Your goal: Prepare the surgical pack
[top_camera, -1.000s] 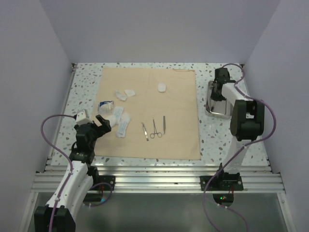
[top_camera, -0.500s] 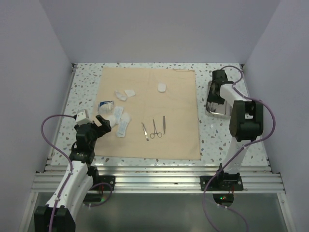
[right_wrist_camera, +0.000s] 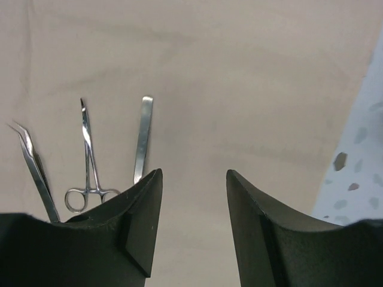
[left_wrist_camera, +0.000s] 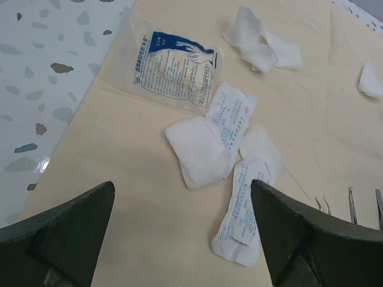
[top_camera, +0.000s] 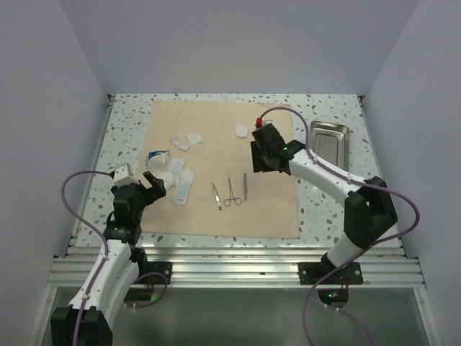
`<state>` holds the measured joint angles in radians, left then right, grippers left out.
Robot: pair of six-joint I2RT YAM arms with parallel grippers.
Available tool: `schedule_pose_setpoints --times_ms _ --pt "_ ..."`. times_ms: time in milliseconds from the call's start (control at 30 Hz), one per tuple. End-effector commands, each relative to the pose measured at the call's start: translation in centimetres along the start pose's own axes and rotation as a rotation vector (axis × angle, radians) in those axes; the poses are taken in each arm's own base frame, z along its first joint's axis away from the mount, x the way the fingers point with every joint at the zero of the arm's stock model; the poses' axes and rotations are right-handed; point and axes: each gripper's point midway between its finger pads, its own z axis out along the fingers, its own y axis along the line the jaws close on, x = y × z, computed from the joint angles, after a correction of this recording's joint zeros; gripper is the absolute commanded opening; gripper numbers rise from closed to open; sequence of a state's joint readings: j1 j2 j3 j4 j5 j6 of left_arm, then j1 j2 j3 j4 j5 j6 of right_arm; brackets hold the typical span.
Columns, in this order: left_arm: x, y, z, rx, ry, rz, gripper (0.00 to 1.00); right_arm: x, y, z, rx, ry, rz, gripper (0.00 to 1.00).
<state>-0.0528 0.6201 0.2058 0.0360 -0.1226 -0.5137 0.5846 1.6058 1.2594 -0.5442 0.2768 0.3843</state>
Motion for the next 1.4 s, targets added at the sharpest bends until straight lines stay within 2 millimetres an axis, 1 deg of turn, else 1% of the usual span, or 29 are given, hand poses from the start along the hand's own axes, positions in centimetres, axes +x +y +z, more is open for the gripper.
schedule_pose_setpoints --times_ms 0,33,67,133,167,267,400,500,533,600,667,700,733,767,833,900,933,967,1000,1067,1100,1167,1200,1233,1267,1300,1333,1367 --pt "-2.6 -1.3 0.0 0.04 -0.07 -0.011 1.0 4.3 2.0 1.6 0.046 0.104 0.009 0.51" --pt "-2.6 -1.3 0.0 0.04 -0.07 -0.011 1.0 5.3 3.4 1.9 0.032 0.12 -0.006 0.51" --pt "-2.6 -1.3 -0.1 0.039 -0.071 -0.011 1.0 6.3 4.0 2.9 0.041 0.139 -0.017 0.51" --pt "-2.5 -1.3 0.0 0.037 -0.067 -0.011 1.0 7.7 5.4 3.6 0.031 0.155 -0.036 0.51" --pt "-2.6 -1.3 0.0 0.038 -0.07 -0.011 1.0 8.2 5.9 4.3 0.026 0.163 -0.031 0.51" --pt "-2.6 -1.3 -0.1 0.038 -0.07 -0.011 1.0 8.9 6.7 4.9 0.02 0.167 -0.027 0.51" --pt "-2.5 -1.4 -0.1 0.041 -0.069 -0.011 1.0 10.1 6.9 5.9 0.019 0.195 -0.031 0.5" --pt "-2.5 -1.2 0.0 0.036 -0.065 -0.01 1.0 10.7 7.0 6.4 0.019 0.207 -0.029 0.43" --pt "-2.5 -1.3 -0.1 0.038 -0.065 -0.01 1.0 10.9 7.0 6.5 0.019 0.209 -0.028 0.37" --pt "-2.5 -1.3 -0.1 0.037 -0.067 -0.011 1.0 10.8 6.8 6.4 0.026 0.203 -0.024 0.31" --pt "-2.5 -1.3 -0.1 0.036 -0.066 -0.011 1.0 10.2 6.8 5.5 0.014 0.184 -0.017 0.27" --pt "-2.5 -1.3 -0.1 0.036 -0.066 -0.01 1.0 9.8 6.3 5.3 0.028 0.172 -0.013 0.25" --pt "-2.5 -1.3 -0.1 0.036 -0.066 -0.011 1.0 9.4 6.1 4.9 0.025 0.161 -0.016 0.21" --pt "-2.5 -1.2 -0.1 0.035 -0.067 -0.011 1.0 8.6 5.9 4.4 0.009 0.147 -0.009 0.2" --pt "-2.5 -1.3 -0.1 0.036 -0.066 -0.011 1.0 7.9 4.7 4.1 0.004 0.153 0.005 0.19" --pt "-2.5 -1.3 -0.1 0.036 -0.066 -0.011 1.0 6.6 3.3 3.4 0.009 0.131 0.026 0.17" --pt "-2.6 -1.3 -0.1 0.038 -0.069 -0.011 1.0 6.3 1.7 3.6 0.009 0.144 0.054 0.16" --pt "-2.6 -1.3 -0.1 0.037 -0.067 -0.011 1.0 5.6 0.9 3.4 0.001 0.129 0.08 0.15" --pt "-2.6 -1.3 -0.1 0.037 -0.067 -0.011 1.0 4.5 -1.4 3.1 -0.005 0.115 0.129 0.13" --pt "-2.5 -1.3 -0.1 0.036 -0.066 -0.011 1.0 3.4 -4.0 2.5 0.008 0.092 0.174 0.12" --pt "-2.5 -1.3 -0.1 0.036 -0.066 -0.011 1.0 2.0 -6.9 2.0 0.041 0.06 0.231 0.12" --pt "-2.5 -1.3 -0.1 0.037 -0.067 -0.011 1.0 1.1 -9.7 1.7 0.064 0.048 0.264 0.11" --pt "-2.5 -1.3 -0.1 0.039 -0.065 -0.01 1.0 0.1 -12.8 1.6 0.112 0.028 0.319 0.11" --pt "-2.5 -1.3 -0.1 0.039 -0.065 -0.008 1.0 0.0 -14.5 1.6 0.138 0.035 0.331 0.11" --pt "-2.6 -1.3 -0.1 0.038 -0.067 -0.009 1.0 -0.3 -15.7 1.6 0.144 0.036 0.355 0.11" --pt "-2.6 -1.3 -0.1 0.038 -0.067 -0.011 1.0 -1.0 -18.6 1.5 0.183 0.022 0.411 0.11" --pt "-2.5 -1.3 -0.1 0.039 -0.065 -0.008 1.0 -0.8 -19.9 2.0 0.206 0.031 0.436 0.11" --pt "-2.5 -1.4 -0.1 0.04 -0.064 -0.008 1.0 -1.0 -21.4 2.3 0.227 0.016 0.462 0.11"
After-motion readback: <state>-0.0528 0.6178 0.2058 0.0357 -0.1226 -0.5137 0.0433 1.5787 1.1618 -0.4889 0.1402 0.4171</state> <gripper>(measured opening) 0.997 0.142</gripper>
